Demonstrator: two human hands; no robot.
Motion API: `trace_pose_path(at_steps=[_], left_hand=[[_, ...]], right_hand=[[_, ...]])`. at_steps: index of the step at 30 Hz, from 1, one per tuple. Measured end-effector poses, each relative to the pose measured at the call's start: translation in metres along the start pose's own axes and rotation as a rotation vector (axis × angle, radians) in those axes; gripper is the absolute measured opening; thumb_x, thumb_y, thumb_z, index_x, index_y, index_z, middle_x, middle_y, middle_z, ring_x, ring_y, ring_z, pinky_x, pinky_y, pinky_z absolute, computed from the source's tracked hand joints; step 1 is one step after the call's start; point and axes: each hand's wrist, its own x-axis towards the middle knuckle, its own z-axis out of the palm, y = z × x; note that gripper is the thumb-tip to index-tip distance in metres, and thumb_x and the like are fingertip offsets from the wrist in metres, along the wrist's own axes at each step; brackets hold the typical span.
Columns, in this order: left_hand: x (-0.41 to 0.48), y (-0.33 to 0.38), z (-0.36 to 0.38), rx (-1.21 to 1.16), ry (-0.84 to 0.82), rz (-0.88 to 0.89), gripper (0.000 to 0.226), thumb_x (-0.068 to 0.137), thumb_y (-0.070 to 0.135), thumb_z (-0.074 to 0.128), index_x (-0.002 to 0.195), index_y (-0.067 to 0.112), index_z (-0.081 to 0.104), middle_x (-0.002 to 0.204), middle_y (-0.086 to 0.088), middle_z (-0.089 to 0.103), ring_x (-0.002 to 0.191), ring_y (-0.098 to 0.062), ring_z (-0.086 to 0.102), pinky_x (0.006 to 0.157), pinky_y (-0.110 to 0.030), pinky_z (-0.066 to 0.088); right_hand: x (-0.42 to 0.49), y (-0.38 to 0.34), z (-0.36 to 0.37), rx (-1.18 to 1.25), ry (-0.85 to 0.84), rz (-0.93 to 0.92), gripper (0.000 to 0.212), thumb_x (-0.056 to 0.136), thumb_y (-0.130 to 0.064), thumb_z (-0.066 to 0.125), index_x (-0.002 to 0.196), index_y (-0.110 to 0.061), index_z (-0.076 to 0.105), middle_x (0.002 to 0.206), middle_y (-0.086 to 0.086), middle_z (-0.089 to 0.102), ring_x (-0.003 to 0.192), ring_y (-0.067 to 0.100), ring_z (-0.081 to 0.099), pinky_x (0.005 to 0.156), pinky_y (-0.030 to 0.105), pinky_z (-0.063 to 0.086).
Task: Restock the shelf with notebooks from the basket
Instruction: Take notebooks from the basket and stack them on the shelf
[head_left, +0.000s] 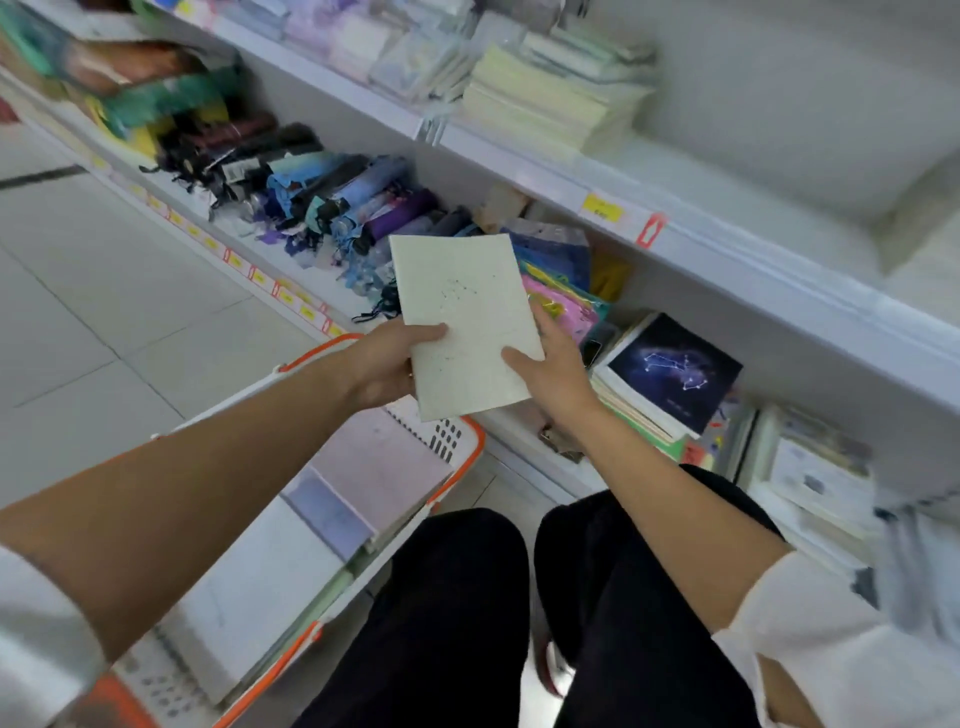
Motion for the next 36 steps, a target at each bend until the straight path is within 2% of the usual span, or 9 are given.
trace_pose_path(at_steps=[3, 6, 10, 16, 20, 25, 30, 34, 36], left_hand=[[0.006, 0.015, 0.063, 0.107, -0.041, 0.048, 0.045, 0.094, 0.007, 0.057, 0.135, 0.022, 0.049, 0.129, -0.004, 0.062, 0.11, -0.023, 0.06, 0.085, -0.035, 0.054], [0.011, 0.031, 0.133, 0.111, -0.138, 0.121, 0.058, 0.09, 0.0, 0.059, 0.138, 0.03, 0.045, 0.12, -0.009, 0.066, 0.098, -0.025, 0.063, 0.08, -0.035, 0.051], [0.012, 0.05, 0.225, 0.214, -0.272, 0.206, 0.077, 0.086, -0.004, 0.064, 0.148, 0.029, 0.031, 0.104, -0.001, 0.071, 0.071, -0.008, 0.061, 0.054, -0.016, 0.048], [0.016, 0.069, 0.354, 0.277, -0.45, 0.338, 0.068, 0.082, -0.006, 0.069, 0.142, 0.016, 0.045, 0.12, -0.004, 0.066, 0.094, -0.013, 0.065, 0.077, -0.022, 0.054], [0.031, 0.079, 0.414, 0.242, -0.494, 0.399, 0.063, 0.078, -0.009, 0.071, 0.136, 0.007, 0.051, 0.12, -0.009, 0.064, 0.096, -0.012, 0.066, 0.077, -0.022, 0.058], [0.07, 0.088, 0.465, 0.327, -0.46, 0.486, 0.053, 0.078, -0.01, 0.071, 0.127, 0.005, 0.059, 0.13, -0.016, 0.056, 0.117, -0.016, 0.057, 0.075, -0.018, 0.058], [0.12, 0.106, 0.5, 0.354, -0.384, 0.507, 0.05, 0.084, -0.004, 0.068, 0.132, -0.004, 0.051, 0.107, -0.011, 0.06, 0.072, -0.009, 0.061, 0.068, -0.017, 0.056], [0.164, 0.1, 0.507, 0.71, -0.267, 0.665, 0.045, 0.084, 0.018, 0.074, 0.125, 0.003, 0.061, 0.117, -0.008, 0.066, 0.106, -0.02, 0.064, 0.1, -0.035, 0.048], [0.179, 0.094, 0.507, 0.727, -0.224, 0.728, 0.038, 0.083, 0.025, 0.075, 0.117, 0.008, 0.068, 0.115, -0.004, 0.069, 0.108, -0.017, 0.064, 0.102, -0.033, 0.047]], right_hand=[[-0.004, -0.015, -0.068, 0.067, 0.229, 0.017, 0.045, 0.09, -0.001, 0.06, 0.134, -0.01, 0.054, 0.134, 0.007, 0.058, 0.114, 0.015, 0.055, 0.1, 0.031, 0.044], [-0.017, -0.028, -0.141, 0.216, 0.429, 0.042, 0.047, 0.09, -0.002, 0.062, 0.135, -0.012, 0.054, 0.128, -0.004, 0.059, 0.107, 0.01, 0.058, 0.094, 0.023, 0.048], [-0.039, -0.036, -0.233, 0.391, 0.7, 0.052, 0.055, 0.09, -0.002, 0.063, 0.142, -0.009, 0.046, 0.134, 0.006, 0.058, 0.119, 0.022, 0.059, 0.104, 0.04, 0.046], [-0.067, -0.043, -0.341, 0.446, 0.949, 0.002, 0.053, 0.09, -0.003, 0.063, 0.14, -0.011, 0.047, 0.13, 0.006, 0.06, 0.113, 0.024, 0.062, 0.097, 0.041, 0.051], [-0.068, -0.043, -0.397, 0.295, 1.131, 0.094, 0.044, 0.083, -0.02, 0.073, 0.12, -0.006, 0.055, 0.114, 0.012, 0.066, 0.099, 0.03, 0.067, 0.082, 0.042, 0.058], [-0.049, -0.038, -0.447, 0.274, 1.187, 0.029, 0.034, 0.083, -0.016, 0.072, 0.114, -0.006, 0.062, 0.09, -0.003, 0.066, 0.078, 0.009, 0.063, 0.063, 0.011, 0.047], [-0.018, -0.028, -0.478, 0.338, 1.063, 0.056, 0.019, 0.079, -0.013, 0.067, 0.098, -0.015, 0.068, 0.092, -0.008, 0.064, 0.095, 0.016, 0.056, 0.084, 0.027, 0.041], [0.001, -0.004, -0.487, 0.155, 0.942, 0.093, 0.049, 0.084, -0.008, 0.069, 0.131, -0.003, 0.056, 0.129, 0.005, 0.062, 0.121, 0.022, 0.055, 0.107, 0.036, 0.042], [0.004, 0.007, -0.494, 0.097, 0.958, 0.072, 0.059, 0.084, -0.01, 0.073, 0.136, 0.001, 0.05, 0.129, 0.004, 0.061, 0.114, 0.009, 0.059, 0.102, 0.022, 0.043]])
